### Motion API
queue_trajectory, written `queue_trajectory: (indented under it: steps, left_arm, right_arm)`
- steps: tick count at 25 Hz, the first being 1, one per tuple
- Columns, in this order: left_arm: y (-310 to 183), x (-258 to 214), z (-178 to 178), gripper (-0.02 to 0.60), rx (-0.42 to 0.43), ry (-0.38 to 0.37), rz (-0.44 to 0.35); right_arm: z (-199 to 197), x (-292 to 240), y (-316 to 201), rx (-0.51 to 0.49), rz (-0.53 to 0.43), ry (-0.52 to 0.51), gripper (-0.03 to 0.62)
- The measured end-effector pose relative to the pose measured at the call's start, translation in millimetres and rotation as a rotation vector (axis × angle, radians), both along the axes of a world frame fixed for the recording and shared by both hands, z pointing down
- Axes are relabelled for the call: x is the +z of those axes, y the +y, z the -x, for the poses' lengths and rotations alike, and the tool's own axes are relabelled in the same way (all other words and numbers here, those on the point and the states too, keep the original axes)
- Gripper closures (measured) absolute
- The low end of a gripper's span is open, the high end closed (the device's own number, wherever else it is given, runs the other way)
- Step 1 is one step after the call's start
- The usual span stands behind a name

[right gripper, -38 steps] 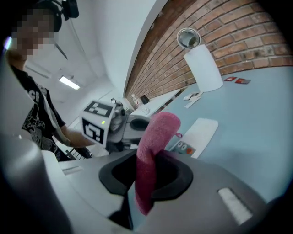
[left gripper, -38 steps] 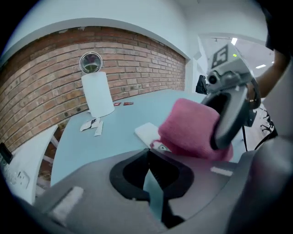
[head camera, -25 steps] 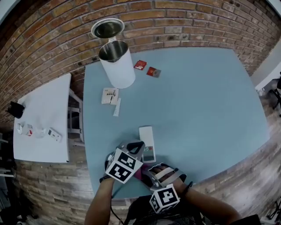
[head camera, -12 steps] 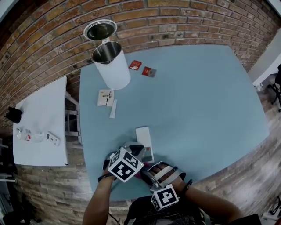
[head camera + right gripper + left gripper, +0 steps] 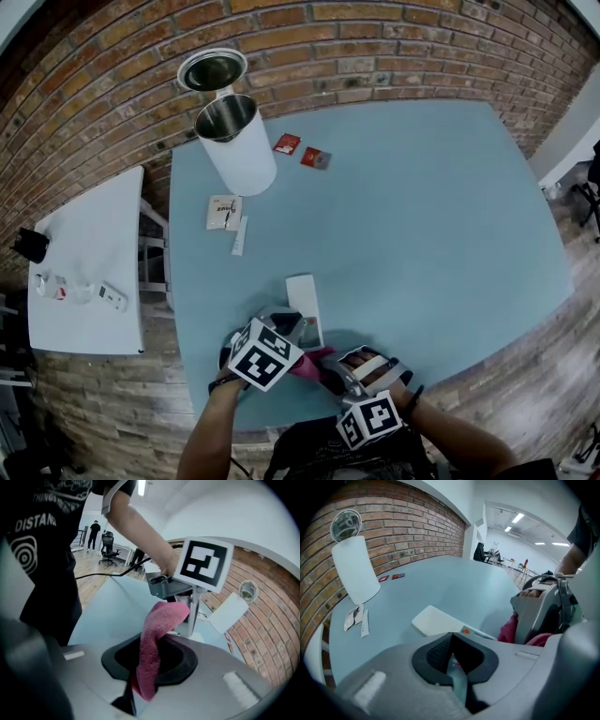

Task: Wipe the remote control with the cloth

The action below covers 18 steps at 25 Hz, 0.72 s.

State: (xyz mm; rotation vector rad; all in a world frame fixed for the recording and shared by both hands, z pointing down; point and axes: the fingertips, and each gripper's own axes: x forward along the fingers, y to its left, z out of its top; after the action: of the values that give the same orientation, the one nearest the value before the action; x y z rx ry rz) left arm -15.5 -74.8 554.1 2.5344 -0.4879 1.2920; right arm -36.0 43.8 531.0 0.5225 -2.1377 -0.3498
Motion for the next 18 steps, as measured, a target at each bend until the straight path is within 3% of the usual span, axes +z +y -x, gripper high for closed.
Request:
queue_trajectory:
  steps: [3, 5, 7, 9, 11, 15, 18]
  left_arm:
    - [-1.7, -6.5, 7.0, 0.575, -0.135, -0.009, -0.044]
    - [5.7, -10.0, 6.2, 0.574, -0.226, 0.024, -0.027]
    - [17.2, -10.6, 0.7, 0.456, -0.303, 0.062, 0.011]
    - [25.2, -10.0, -2.0, 0.422, -0.372, 0.05, 0.008]
    - [29.0, -8.0, 0.5, 0.402, -0.448, 0.006, -0.013]
    - [37.4, -2.0, 5.8, 0.312, -0.601, -0.036, 0.018]
    - [39.1, -1.7, 5.5, 0.302, -0.669, -0.078, 0.012]
  right_arm:
    - [-29.7, -18.7, -4.5, 0.182, 0.072, -0.165, 0.517]
    - [-56.9, -24.3, -10.8, 0.317, 0.115, -0.244, 0.517]
    - [-83.8, -18.3, -16.2, 0.415, 0.135, -0.28, 0.517]
    - [-101.6, -14.2, -23.1, 0.486, 0.145, -0.31, 0.517]
    - [-108.9, -16.0, -31.3, 0.534, 0.162, -0.354, 0.517]
    - [-109.6, -23.0, -43.3, 0.571, 0.191, -0.447, 0.517]
    - [-107.6, -25.6, -49.5, 0.554, 0.199, -0.481, 0.517]
